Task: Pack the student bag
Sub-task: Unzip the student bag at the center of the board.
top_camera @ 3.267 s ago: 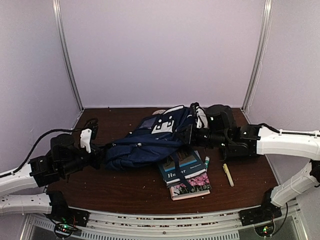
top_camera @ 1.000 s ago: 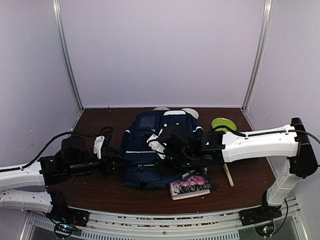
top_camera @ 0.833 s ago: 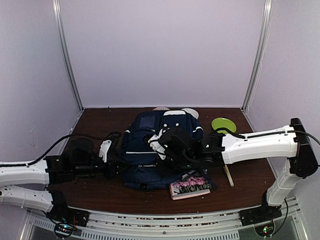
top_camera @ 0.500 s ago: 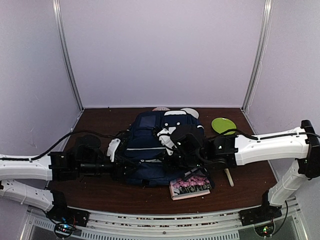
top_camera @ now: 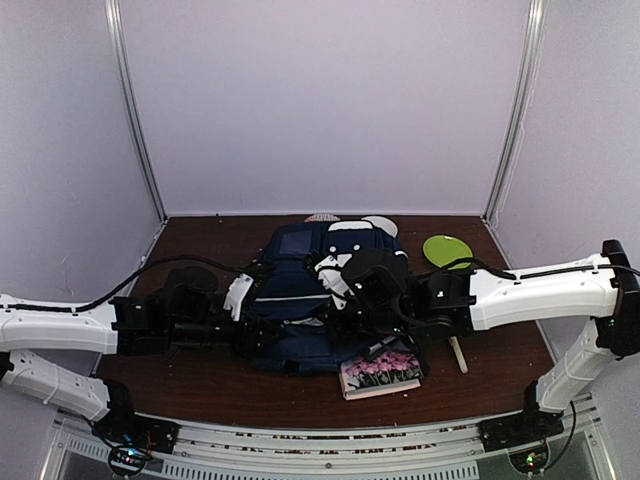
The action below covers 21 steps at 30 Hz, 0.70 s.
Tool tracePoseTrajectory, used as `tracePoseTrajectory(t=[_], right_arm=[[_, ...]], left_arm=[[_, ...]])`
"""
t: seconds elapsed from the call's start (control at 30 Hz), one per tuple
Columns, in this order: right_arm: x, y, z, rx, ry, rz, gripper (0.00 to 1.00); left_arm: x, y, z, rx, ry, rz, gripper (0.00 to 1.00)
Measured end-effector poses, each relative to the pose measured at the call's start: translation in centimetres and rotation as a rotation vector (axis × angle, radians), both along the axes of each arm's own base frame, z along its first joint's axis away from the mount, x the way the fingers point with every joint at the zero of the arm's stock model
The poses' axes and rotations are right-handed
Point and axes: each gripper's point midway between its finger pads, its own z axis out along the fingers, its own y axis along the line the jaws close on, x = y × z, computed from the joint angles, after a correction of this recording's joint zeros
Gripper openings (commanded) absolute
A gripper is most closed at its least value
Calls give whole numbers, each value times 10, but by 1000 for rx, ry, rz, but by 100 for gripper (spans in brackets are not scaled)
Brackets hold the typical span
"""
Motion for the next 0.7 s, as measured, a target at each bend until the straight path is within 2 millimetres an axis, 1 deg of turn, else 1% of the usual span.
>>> tracePoseTrajectory(t=[0.1,0.2,0.3,0.43,0.53,0.7], right_arm=[[-2,1,0,0,1,3,0],[-3,2,0,2,5,5,0],[-4,2,-1,2,6,6,0],[-7,3,-1,1,9,11,0],[-8,3,-1,0,10,13,0],[-7,2,-1,-2,5,4,0]], left_arm=[[2,-2,-2,10,3,4,48],[6,-5,-6,29,9,11,43],[7,-9,-10,47,16,9,31],[6,-13,-15,68,19,-4,9],[5,-15,-16,75,18,-10,0],[4,-12,-13,76,9,-8,0]])
